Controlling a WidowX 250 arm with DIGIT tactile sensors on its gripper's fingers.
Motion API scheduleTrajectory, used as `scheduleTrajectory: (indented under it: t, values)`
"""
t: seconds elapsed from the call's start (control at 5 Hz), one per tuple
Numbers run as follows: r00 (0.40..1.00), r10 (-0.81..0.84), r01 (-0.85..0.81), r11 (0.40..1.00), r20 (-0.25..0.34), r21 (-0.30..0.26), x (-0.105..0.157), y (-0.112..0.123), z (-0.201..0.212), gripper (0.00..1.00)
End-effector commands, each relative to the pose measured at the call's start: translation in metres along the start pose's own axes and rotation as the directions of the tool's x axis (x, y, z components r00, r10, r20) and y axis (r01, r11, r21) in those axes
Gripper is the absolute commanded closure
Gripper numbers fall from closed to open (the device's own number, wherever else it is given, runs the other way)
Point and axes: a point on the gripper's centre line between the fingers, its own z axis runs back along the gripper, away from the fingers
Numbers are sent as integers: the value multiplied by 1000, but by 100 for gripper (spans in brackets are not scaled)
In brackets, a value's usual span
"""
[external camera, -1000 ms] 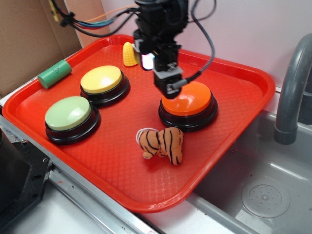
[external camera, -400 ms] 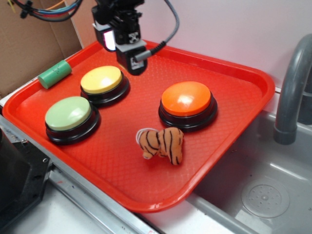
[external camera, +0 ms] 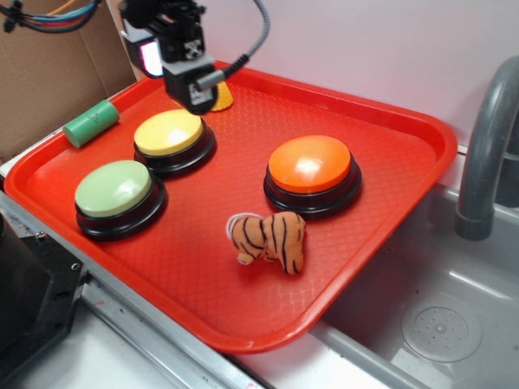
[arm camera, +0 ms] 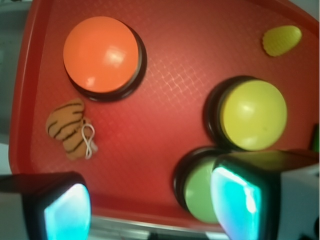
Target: Push the orange button.
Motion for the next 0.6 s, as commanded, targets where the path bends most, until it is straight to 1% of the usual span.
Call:
scheduleTrajectory:
  t: [0.0, 0.2, 0.4]
  values:
    - [998, 53, -53, 999, 40, -1, -10, 4, 22, 0]
    - [997, 65, -66, 998, 44, 5, -14, 6, 29, 0]
    - [998, 60, -60, 998, 23, 8, -13, 7, 30, 0]
